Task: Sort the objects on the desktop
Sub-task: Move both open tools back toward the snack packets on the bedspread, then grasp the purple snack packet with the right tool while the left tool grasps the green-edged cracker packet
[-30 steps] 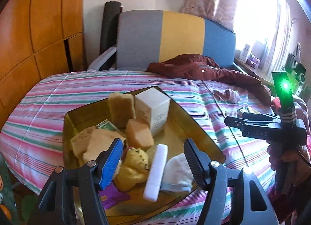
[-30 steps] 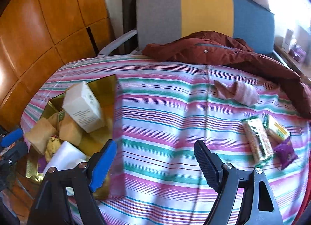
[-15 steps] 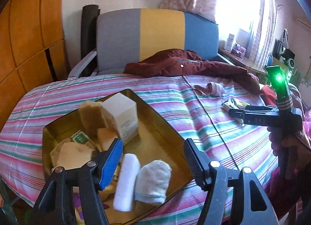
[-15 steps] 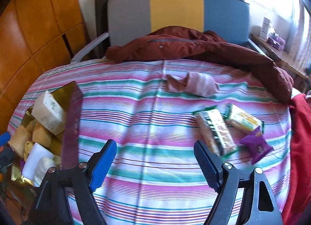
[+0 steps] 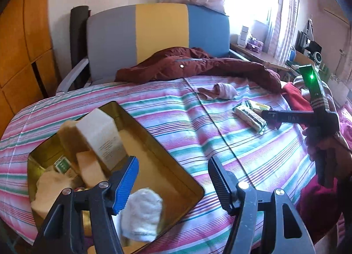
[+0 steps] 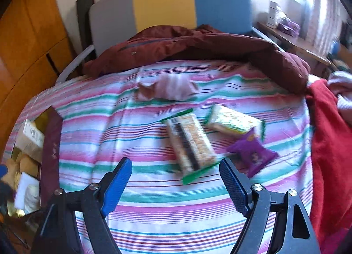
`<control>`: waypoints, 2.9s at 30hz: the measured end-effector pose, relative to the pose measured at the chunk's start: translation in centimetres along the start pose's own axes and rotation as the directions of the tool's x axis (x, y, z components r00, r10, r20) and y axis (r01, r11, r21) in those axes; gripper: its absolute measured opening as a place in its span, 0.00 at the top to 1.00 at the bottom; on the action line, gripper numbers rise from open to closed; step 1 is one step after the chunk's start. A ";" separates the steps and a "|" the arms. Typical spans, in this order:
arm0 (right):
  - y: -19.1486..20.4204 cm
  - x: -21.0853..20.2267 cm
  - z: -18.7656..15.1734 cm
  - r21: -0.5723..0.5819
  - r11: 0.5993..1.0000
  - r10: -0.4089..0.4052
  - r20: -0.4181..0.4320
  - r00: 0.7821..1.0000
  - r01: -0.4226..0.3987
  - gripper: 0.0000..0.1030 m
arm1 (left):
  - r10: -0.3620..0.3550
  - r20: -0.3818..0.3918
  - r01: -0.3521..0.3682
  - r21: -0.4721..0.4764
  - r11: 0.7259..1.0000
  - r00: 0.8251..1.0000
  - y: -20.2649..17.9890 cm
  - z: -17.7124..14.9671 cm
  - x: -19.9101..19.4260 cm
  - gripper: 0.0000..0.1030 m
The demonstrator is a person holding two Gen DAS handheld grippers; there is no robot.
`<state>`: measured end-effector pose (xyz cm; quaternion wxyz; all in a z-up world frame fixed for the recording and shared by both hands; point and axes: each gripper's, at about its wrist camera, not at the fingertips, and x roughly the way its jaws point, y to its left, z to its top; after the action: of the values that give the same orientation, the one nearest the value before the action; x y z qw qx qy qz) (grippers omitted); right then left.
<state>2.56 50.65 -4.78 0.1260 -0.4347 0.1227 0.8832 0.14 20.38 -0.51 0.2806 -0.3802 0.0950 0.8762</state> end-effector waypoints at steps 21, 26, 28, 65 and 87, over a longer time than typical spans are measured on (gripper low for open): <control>-13.5 0.4 1.3 0.461 0.887 -0.071 0.060 0.996 0.035 0.20 | -0.114 -0.112 0.121 0.058 0.991 0.987 -5.5 1.2 4.9 0.35; -16.3 -0.4 0.5 0.551 0.834 -0.094 0.071 0.993 0.040 0.20 | -0.142 -0.126 0.147 0.035 0.988 0.982 -6.2 2.2 6.0 0.35; -16.7 -0.1 0.3 0.570 0.821 -0.076 0.059 0.995 0.029 0.20 | -0.152 -0.133 0.157 0.030 0.987 0.979 -6.6 2.5 6.5 0.35; -8.8 5.7 1.2 0.054 0.986 -0.148 -0.155 0.977 0.158 0.49 | -0.366 -0.290 0.324 -0.185 0.928 0.884 -12.1 8.4 16.9 0.35; -10.9 4.5 1.9 0.178 0.966 -0.159 -0.154 0.975 0.185 0.52 | -0.276 -0.354 0.172 -0.297 0.939 0.894 -17.6 10.4 25.4 0.35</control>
<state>2.09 62.04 -8.44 0.2346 -0.4897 0.1772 0.8208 -10.35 49.53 -10.75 0.3039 -0.5885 -0.0106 0.7491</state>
